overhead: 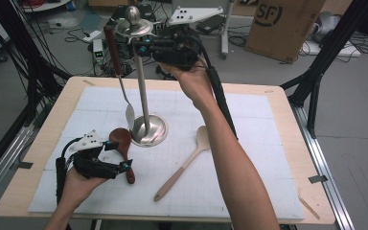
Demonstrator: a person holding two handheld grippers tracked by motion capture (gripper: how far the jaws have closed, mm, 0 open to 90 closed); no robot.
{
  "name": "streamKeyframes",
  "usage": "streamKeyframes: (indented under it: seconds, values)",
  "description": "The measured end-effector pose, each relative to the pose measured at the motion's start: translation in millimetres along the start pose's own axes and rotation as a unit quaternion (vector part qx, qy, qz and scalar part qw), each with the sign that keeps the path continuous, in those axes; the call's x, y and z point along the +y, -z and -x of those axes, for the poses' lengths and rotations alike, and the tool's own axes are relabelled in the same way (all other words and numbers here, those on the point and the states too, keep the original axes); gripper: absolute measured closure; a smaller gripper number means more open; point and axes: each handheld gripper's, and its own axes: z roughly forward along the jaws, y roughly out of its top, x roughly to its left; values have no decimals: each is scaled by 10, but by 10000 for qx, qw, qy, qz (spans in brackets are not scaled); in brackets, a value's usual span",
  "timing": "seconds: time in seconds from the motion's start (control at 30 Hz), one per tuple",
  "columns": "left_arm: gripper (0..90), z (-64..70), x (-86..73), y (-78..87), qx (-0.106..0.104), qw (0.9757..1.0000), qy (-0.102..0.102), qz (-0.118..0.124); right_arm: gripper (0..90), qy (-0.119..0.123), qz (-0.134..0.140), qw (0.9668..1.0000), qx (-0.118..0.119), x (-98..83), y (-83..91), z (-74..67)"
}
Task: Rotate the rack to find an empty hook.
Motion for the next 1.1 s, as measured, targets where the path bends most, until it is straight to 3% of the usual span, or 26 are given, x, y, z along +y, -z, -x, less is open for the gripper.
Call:
streamKeyframes:
  seconds: [0.57,1.1]
  values:
    - [146,3,0,-3,16,10000,-6,-10,894,-101,36,9999,-38,-106,244,104]
    - [146,5,0,-2,15,10000,-11,-16,895,-226,181,9992,-269,-130,420,238]
